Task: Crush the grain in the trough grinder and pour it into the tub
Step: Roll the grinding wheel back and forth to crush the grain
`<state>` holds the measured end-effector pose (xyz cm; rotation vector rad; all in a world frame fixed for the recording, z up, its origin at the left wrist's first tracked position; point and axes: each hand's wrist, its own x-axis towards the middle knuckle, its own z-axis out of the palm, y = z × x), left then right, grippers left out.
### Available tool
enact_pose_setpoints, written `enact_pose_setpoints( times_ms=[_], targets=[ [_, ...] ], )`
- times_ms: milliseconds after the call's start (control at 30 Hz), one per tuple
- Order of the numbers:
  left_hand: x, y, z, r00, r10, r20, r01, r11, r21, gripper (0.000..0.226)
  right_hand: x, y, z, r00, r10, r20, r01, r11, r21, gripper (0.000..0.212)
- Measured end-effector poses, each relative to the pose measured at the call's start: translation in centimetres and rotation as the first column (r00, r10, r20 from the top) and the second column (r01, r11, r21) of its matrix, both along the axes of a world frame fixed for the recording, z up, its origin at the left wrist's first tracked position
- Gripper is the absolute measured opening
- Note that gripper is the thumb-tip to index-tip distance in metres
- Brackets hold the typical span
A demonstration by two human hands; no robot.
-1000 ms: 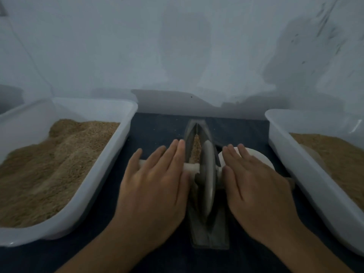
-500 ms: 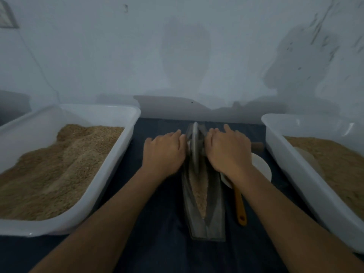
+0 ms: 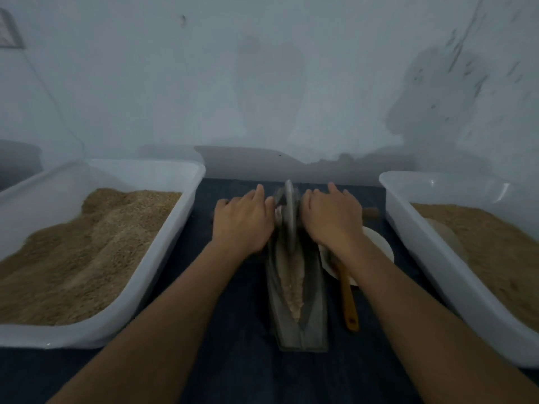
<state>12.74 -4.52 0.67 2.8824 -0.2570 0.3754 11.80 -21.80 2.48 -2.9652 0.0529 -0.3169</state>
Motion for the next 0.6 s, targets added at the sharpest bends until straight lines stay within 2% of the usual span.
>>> enact_pose_setpoints(
  times_ms=[100, 167, 267, 400, 500, 600],
  targets=[
    [2.4, -0.7, 0.8, 0.997, 0.040, -0.073, -0.032, 0.994, 0.108, 0.050, 1.5, 0.3, 0.6, 0.998, -0.045, -0.032, 0.044, 0.999, -0.032, 0.046],
    [0.7, 0.0, 0.1, 1.000, 0.010, -0.008, -0.008, 0.986, 0.167, 0.047, -0.5, 0.7, 0.1, 1.000, -0.012, 0.022, 0.014, 0.996, -0.092, 0.049],
    [-4.9, 1.4, -1.5, 0.991, -0.044, 0.124, 0.042, 0.999, 0.016, 0.059, -6.0, 0.6, -1.2, 0.987, 0.081, 0.139, -0.072, 0.995, -0.074, 0.062],
    [-10.7, 2.5, -2.7, 0.957, -0.128, 0.259, 0.136, 0.991, -0.013, 0.058, -12.1, -0.4, -2.0, 0.963, 0.154, 0.223, -0.143, 0.988, -0.066, 0.064],
    [-10.0, 2.8, -2.3, 0.972, -0.140, 0.188, 0.150, 0.988, -0.037, 0.059, -11.4, -0.3, -1.4, 0.955, 0.180, 0.236, -0.165, 0.983, -0.082, 0.064],
    [-5.9, 1.9, -1.4, 0.991, -0.105, 0.081, 0.108, 0.993, -0.045, 0.059, -6.7, -0.1, -0.7, 0.982, 0.169, 0.089, -0.165, 0.985, -0.058, 0.066]
  ],
)
